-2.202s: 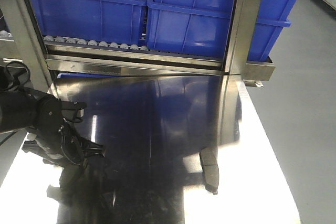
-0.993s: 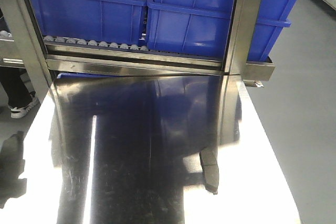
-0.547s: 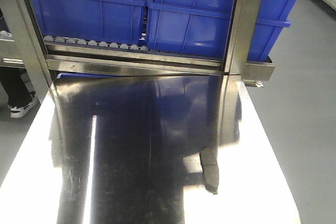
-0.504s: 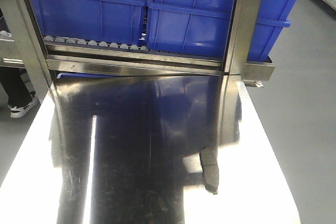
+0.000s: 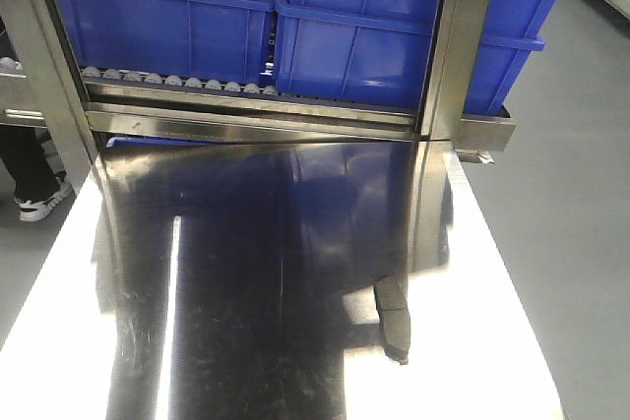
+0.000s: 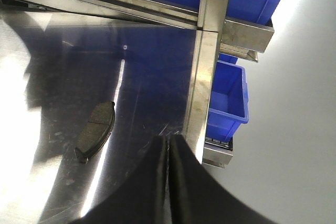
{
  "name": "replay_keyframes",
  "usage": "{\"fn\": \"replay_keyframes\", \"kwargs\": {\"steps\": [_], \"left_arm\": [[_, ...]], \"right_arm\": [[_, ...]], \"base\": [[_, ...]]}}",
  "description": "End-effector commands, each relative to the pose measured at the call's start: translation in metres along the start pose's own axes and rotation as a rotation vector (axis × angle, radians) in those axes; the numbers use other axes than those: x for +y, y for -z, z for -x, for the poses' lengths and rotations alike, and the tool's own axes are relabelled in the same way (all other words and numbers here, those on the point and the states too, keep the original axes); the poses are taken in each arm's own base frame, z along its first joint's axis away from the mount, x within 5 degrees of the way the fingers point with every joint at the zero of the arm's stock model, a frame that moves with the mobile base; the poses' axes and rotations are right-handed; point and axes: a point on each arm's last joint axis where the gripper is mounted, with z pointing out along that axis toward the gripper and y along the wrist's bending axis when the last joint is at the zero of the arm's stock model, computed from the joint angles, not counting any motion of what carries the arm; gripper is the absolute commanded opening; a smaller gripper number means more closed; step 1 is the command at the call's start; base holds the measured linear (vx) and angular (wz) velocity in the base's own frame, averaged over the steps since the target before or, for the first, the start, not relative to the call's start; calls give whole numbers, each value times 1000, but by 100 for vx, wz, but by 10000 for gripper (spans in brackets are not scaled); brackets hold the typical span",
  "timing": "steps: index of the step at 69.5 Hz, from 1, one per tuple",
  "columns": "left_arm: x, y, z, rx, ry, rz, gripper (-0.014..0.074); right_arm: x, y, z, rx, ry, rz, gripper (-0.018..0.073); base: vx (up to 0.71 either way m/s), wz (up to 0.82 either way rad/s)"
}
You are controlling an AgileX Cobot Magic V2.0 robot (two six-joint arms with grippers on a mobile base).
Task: Move and align brake pads A on conveyor
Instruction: 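Lower the open right gripper over the other brake pad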
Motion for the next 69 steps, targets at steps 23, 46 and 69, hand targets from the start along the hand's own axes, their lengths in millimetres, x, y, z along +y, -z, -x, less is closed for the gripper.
{"fn": "replay_keyframes", "kwargs": {"steps": [23,46,69], "left_arm": [[-3,5,15,-101,-5,-22,3],[-3,5,15,-101,-4,-23,3],[-3,5,15,-101,-4,-23,3]], "right_arm": [[-1,3,14,-86,5,-14,-7],[-1,3,14,-86,5,-13,-7],[-2,3,14,-90,8,-16,252]], "base": [[0,0],[0,0],[0,0]]}}
